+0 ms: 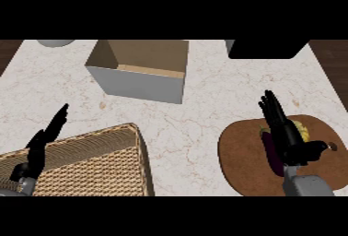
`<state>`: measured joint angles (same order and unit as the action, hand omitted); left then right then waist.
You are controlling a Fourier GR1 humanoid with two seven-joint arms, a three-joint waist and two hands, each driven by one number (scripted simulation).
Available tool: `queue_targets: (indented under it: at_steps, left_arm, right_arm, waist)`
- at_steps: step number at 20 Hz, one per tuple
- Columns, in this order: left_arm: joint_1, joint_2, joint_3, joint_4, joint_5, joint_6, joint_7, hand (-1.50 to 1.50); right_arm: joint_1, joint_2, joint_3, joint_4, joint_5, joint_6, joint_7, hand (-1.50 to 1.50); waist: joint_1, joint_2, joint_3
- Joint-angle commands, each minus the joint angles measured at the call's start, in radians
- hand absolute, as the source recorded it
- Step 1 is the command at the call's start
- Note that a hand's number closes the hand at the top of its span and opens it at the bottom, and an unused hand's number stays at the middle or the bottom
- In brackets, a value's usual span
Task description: Pick the eggplant from the cutting board and place it in the cardboard box
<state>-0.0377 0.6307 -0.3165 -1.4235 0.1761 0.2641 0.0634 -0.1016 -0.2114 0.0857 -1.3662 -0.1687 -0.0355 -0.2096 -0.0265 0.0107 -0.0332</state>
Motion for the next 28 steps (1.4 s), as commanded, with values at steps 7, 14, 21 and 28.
queue_targets:
  at_steps: [7,14,21,28]
  left_arm:
    - [-0.088,-0.047,-0.075,0.027,0.142,-0.020,-0.183,0.00]
    - [-0.199,-0.032,-0.142,0.002,0.248,-0.060,-0.248,0.00]
    - [-0.219,-0.040,-0.159,-0.050,0.254,-0.062,-0.148,0.00]
    - [-0.253,-0.060,-0.170,-0.073,0.219,-0.057,-0.098,0.00]
  right_arm:
    - [-0.047,0.063,-0.175,-0.198,0.007,-0.310,0.007,-1.50]
    - [0.187,-0.456,0.157,-0.054,0.784,-0.334,0.191,-1.50]
    - [0.240,-0.537,0.222,-0.330,0.978,-0.232,0.486,-1.50]
    - [0.250,-0.540,0.288,-0.637,0.873,0.148,0.828,-1.50]
  waist:
    - [-0.146,-0.120,0.059]
    - [-0.055,-0.019,0.026]
    - [-0.044,-0.028,0.023]
    - [-0.009,-0.021,0.025]
